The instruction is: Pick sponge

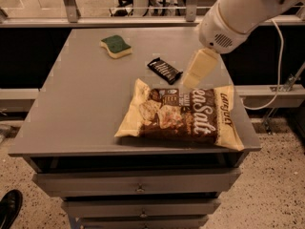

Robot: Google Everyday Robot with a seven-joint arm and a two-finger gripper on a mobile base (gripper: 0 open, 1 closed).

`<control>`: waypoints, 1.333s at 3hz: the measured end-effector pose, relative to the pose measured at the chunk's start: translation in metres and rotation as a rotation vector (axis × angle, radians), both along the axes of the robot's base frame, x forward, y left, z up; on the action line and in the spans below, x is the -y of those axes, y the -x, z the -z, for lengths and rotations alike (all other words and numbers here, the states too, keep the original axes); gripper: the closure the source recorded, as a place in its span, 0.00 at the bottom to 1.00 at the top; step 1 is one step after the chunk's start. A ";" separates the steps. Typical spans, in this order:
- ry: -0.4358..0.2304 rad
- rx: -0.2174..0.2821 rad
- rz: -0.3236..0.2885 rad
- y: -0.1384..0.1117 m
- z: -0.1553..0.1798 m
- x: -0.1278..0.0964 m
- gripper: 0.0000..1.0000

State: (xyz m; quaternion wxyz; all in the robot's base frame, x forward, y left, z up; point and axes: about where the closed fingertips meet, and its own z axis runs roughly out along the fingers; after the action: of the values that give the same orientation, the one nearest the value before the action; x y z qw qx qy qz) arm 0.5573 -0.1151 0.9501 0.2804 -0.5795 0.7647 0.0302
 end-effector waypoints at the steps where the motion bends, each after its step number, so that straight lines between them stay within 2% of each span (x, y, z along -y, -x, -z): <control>1: -0.116 0.036 0.020 -0.059 0.008 -0.049 0.00; 3: -0.149 0.051 0.042 -0.062 0.009 -0.051 0.00; 4: -0.267 0.057 0.054 -0.087 0.021 -0.085 0.00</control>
Offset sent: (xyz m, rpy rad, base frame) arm 0.0464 0.0388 -0.0045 0.0917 -0.0310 -0.0159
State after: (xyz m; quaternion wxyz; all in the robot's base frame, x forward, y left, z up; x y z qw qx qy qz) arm 0.6444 -0.0304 0.9289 0.3772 -0.5168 0.7609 0.1080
